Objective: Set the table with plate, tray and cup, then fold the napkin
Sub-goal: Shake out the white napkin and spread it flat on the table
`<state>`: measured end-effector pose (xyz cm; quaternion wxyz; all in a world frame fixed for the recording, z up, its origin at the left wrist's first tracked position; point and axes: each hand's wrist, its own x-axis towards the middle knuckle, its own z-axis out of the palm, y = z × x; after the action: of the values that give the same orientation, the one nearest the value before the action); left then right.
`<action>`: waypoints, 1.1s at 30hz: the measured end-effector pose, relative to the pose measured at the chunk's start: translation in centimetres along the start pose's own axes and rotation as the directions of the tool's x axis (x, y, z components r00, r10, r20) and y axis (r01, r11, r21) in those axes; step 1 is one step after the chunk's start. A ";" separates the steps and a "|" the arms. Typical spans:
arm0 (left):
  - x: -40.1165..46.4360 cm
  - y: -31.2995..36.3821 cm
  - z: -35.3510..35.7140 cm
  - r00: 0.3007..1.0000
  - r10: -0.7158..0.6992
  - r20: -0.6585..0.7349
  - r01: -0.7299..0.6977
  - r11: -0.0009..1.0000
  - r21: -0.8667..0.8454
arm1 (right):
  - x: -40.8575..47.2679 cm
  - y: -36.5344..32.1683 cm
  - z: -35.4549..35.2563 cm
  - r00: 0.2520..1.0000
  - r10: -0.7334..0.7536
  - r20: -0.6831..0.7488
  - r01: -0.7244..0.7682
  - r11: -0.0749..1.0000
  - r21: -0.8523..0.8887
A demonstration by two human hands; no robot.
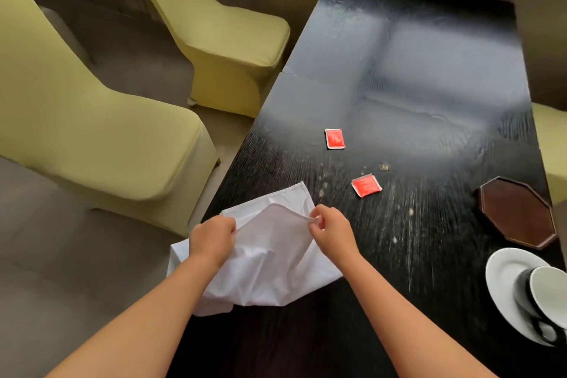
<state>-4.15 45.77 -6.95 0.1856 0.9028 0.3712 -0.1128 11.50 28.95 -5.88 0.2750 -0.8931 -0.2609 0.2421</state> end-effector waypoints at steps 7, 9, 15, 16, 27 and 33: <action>-2.3 0.0 -6.2 0.989 -0.011 -0.151 -0.040 0.942 -0.332 | -3.4 -2.8 -5.5 0.953 -0.256 -0.164 0.261 0.965 0.009; -2.7 -0.1 -9.3 0.981 0.031 -0.191 -0.100 0.926 -0.363 | -4.1 -3.7 -7.8 0.941 -0.301 -0.155 0.302 0.953 -0.020; -3.7 1.2 -18.7 0.912 0.239 -0.332 -0.320 0.923 -0.215 | -5.8 -6.7 -14.7 0.894 -0.423 -0.149 0.395 0.900 -0.184; -4.0 1.7 -20.0 0.894 0.266 -0.361 -0.351 0.916 -0.194 | -6.3 -7.3 -15.8 0.878 -0.450 -0.165 0.409 0.883 -0.230; -9.2 6.1 -32.4 0.682 0.644 -0.346 -0.687 0.726 -0.002 | -14.1 -11.7 -27.8 0.547 -0.810 -0.212 0.645 0.569 -0.510; -10.7 8.5 -33.6 0.679 0.715 -0.167 -0.716 0.695 0.062 | -17.4 -11.8 -31.8 0.720 -0.687 -0.104 0.596 0.687 -0.416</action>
<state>-3.38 47.56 29.25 0.1848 0.9814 0.0046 0.0515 12.88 15.34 29.70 0.2082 -0.8005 -0.5608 -0.0365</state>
